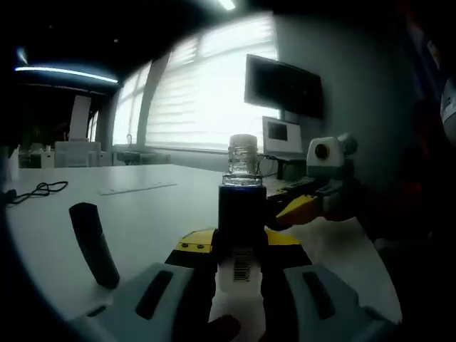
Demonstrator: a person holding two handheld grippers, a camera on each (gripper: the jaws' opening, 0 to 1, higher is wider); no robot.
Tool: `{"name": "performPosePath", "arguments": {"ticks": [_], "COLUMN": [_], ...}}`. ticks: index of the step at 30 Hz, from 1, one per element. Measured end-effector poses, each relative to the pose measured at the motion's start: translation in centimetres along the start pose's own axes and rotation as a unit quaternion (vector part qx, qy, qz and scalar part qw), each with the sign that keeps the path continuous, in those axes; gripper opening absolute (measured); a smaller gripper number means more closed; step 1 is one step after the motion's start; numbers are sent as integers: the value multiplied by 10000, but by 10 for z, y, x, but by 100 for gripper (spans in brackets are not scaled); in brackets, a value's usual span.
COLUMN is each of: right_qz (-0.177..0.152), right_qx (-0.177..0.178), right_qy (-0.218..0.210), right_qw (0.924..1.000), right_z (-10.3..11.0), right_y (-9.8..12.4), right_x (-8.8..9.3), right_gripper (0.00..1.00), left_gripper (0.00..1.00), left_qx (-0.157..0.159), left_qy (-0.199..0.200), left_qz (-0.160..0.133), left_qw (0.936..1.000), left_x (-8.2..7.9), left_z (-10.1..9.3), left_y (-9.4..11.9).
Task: Pick up cosmetic bottle twist off cap place on table pick up cap screw tight cap place on table
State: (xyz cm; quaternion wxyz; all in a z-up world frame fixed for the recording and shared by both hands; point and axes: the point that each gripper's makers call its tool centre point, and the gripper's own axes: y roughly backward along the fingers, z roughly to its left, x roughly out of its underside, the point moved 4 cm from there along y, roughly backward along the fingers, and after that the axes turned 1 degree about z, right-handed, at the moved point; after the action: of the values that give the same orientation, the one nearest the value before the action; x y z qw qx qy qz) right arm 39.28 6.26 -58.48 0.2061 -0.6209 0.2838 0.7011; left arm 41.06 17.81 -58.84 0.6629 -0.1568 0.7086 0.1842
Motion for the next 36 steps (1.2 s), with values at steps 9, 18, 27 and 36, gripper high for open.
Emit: {"name": "performPosePath", "arguments": {"ticks": [9, 18, 27, 36], "right_qz": [41, 110, 130, 139], "right_qx": [75, 47, 35, 33], "right_qy": [-75, -131, -159, -190], "right_qw": [9999, 9998, 9998, 9997], "right_z": [-8, -9, -9, -8], "right_y": [1, -3, -3, -3], "right_x": [6, 11, 14, 16], "right_gripper": [16, 16, 16, 16], "left_gripper": [13, 13, 13, 13], "left_qx": [-1, -37, -39, -100], "left_qy": [-73, -27, 35, 83], "left_qz": [181, 318, 323, 338], "left_qw": [9998, 9995, 9995, 9993], "left_x": [10, 14, 14, 15], "left_z": [6, 10, 11, 10], "left_y": [-10, -12, -10, -7]}}
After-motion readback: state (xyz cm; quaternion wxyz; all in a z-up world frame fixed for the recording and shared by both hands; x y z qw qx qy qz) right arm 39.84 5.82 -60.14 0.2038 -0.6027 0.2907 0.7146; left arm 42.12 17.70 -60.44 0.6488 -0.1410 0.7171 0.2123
